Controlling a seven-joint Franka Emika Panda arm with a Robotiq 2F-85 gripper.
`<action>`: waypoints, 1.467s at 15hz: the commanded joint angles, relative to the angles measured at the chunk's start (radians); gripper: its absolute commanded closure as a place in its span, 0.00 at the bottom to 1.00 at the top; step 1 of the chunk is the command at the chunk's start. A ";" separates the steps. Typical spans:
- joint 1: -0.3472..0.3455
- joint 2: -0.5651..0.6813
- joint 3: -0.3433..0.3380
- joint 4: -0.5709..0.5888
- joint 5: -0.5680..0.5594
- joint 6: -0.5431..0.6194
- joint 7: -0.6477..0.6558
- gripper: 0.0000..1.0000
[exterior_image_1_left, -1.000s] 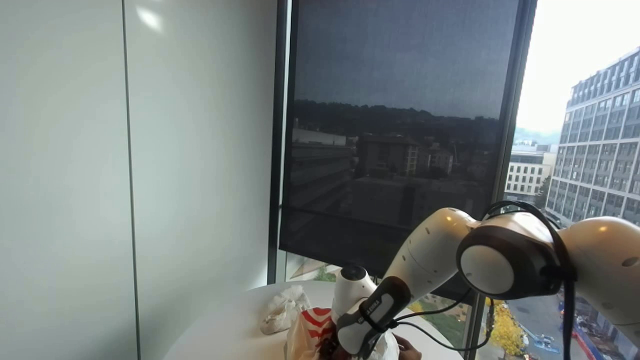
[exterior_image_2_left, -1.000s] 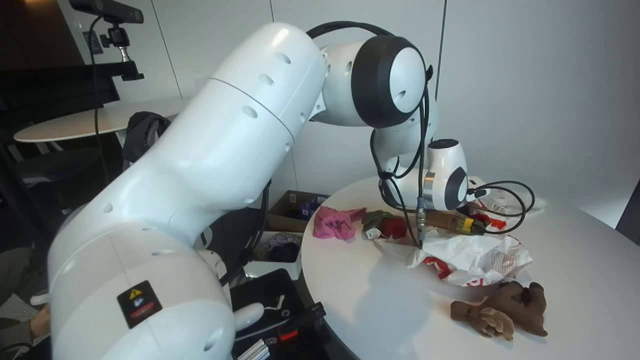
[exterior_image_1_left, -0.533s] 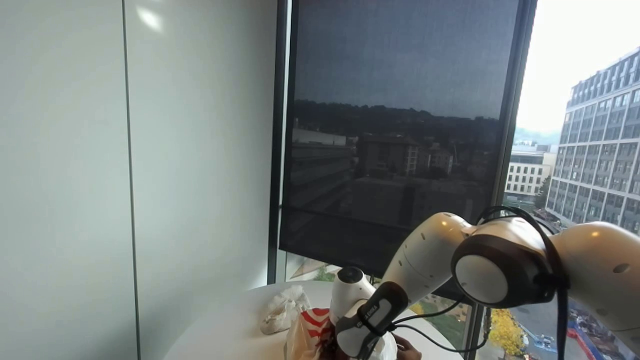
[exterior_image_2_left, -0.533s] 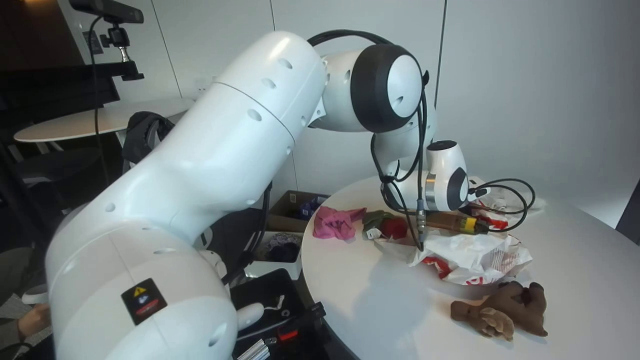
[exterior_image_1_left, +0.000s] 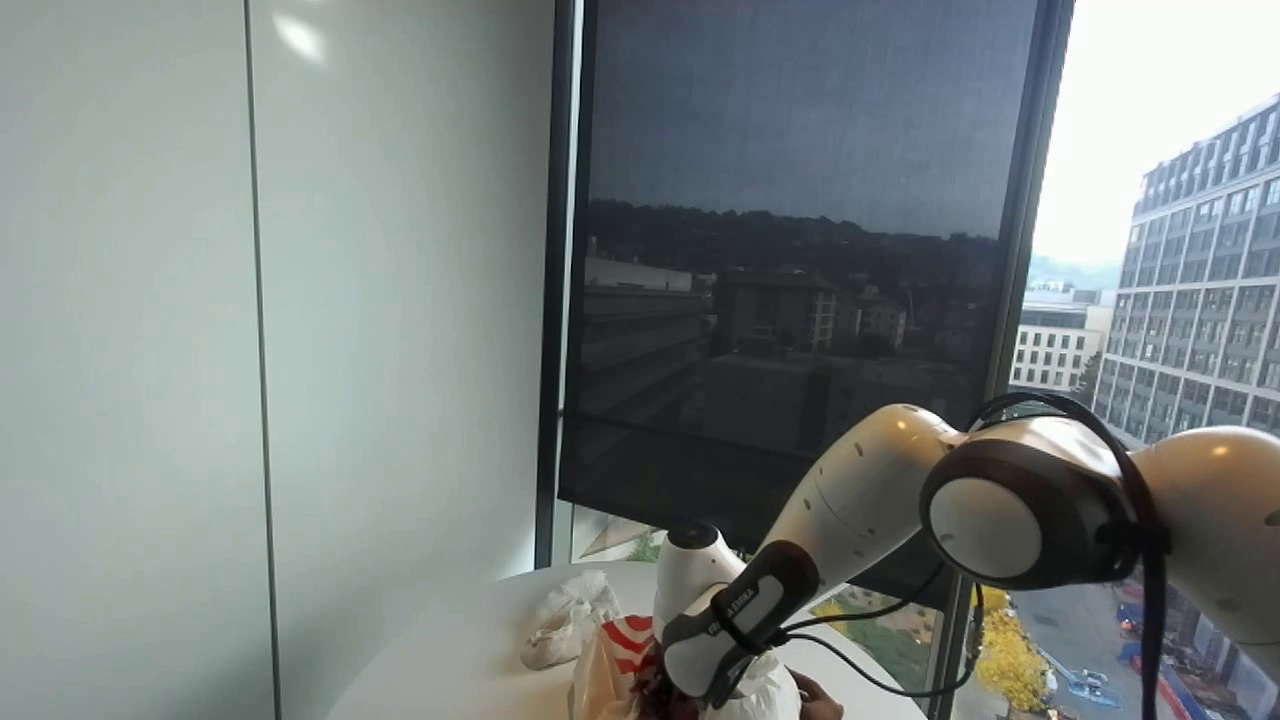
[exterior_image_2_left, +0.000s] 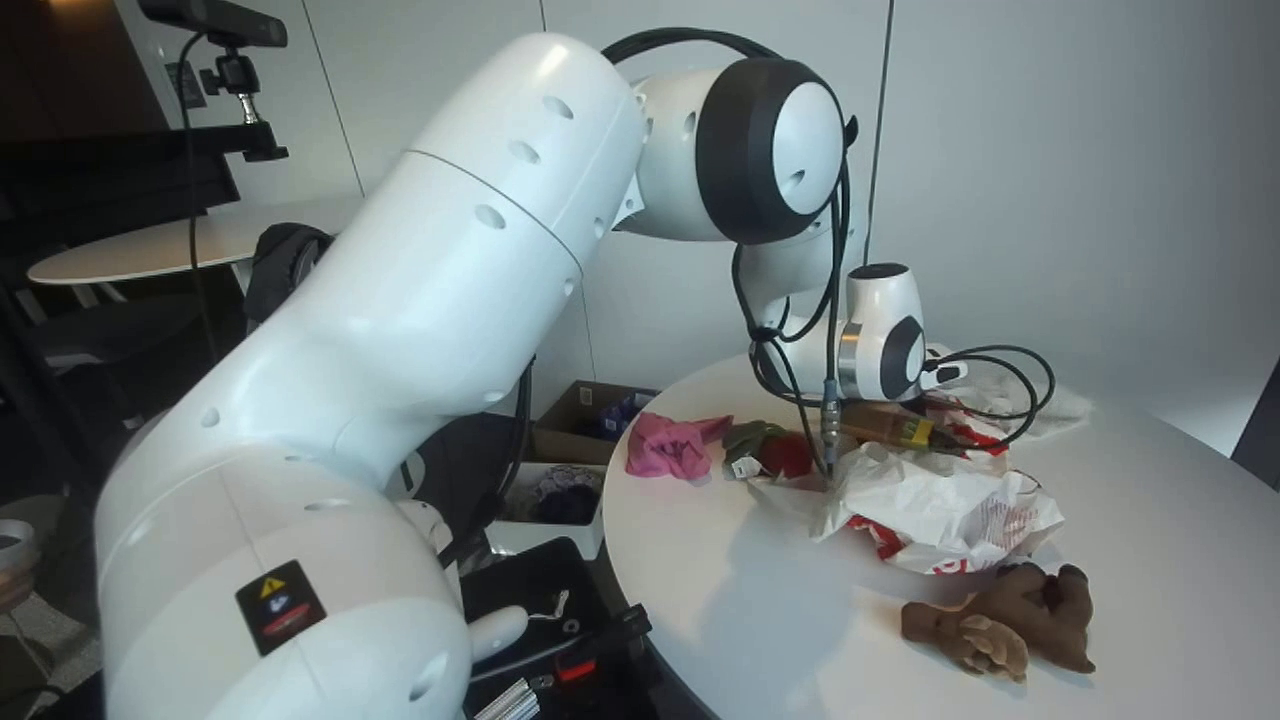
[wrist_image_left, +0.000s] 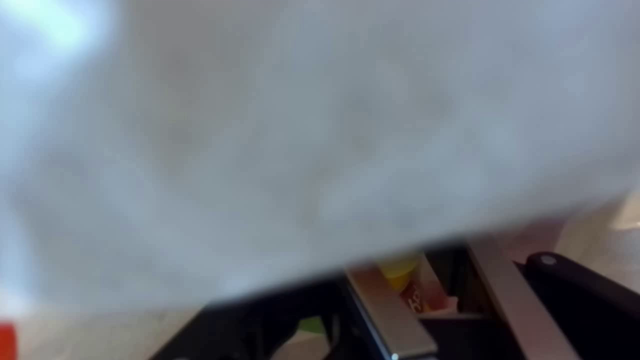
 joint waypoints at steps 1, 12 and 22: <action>-0.058 -0.154 0.101 -0.134 0.056 -0.082 -0.036 0.83; -0.310 -0.446 0.461 -0.460 0.466 -0.360 -0.475 0.83; -0.223 -0.431 0.264 -0.697 0.231 -0.040 -0.312 0.34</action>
